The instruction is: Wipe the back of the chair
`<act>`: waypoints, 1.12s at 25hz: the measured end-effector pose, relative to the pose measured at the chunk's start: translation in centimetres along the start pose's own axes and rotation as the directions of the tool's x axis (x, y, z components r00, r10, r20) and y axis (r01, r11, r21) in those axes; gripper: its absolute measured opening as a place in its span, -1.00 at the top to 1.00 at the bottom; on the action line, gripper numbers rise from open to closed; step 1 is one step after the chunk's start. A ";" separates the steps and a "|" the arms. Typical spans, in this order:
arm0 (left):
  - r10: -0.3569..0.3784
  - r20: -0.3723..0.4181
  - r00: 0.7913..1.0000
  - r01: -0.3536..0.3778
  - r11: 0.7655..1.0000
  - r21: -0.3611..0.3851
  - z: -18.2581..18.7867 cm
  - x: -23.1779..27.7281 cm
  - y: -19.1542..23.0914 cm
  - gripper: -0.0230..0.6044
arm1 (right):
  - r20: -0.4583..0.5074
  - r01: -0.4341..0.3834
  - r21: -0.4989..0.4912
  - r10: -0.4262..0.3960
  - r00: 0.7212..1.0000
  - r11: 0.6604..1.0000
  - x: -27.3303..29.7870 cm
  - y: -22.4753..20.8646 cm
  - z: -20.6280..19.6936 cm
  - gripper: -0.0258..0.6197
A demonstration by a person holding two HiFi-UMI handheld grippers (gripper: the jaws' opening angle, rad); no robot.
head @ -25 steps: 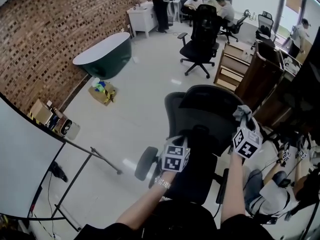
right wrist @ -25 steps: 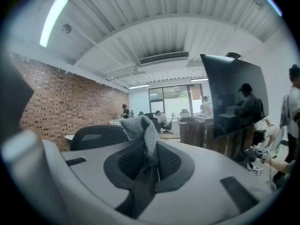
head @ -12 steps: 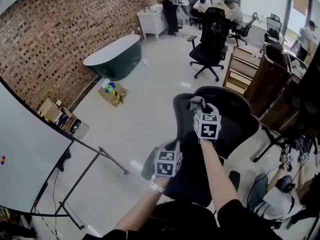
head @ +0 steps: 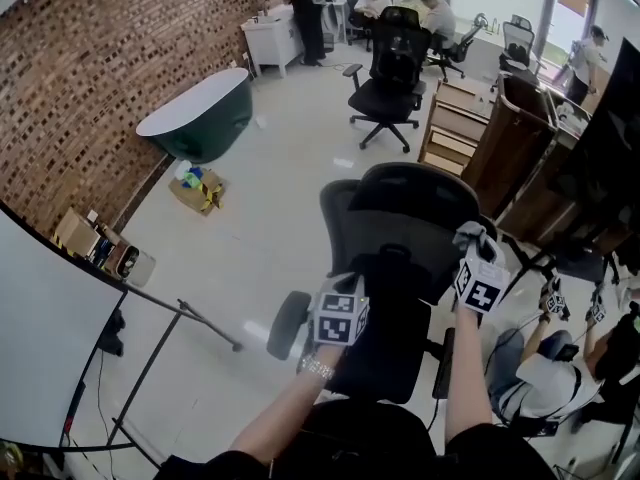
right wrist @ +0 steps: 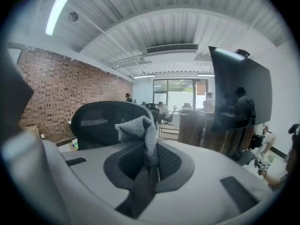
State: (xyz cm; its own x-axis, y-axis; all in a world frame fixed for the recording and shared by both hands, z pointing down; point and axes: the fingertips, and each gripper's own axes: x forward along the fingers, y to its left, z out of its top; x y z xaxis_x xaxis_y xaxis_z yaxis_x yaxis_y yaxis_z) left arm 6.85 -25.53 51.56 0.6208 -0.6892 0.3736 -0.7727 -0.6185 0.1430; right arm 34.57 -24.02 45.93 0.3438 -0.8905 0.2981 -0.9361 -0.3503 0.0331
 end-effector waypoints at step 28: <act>0.036 0.014 0.999 -0.035 0.998 -0.052 -0.3 -0.9 0.9 0.92 | -0.026 0.028 -0.175 -0.034 0.999 0.984 3.1 2.5 -3.2 0.78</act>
State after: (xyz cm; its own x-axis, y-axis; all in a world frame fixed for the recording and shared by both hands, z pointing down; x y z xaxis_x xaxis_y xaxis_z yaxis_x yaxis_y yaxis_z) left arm 5.57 -25.33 51.64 0.5944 -0.7163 0.3656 -0.7999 -0.5735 0.1769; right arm 33.05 -26.75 49.96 0.3729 -0.8702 0.3220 -0.9245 -0.3192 0.2082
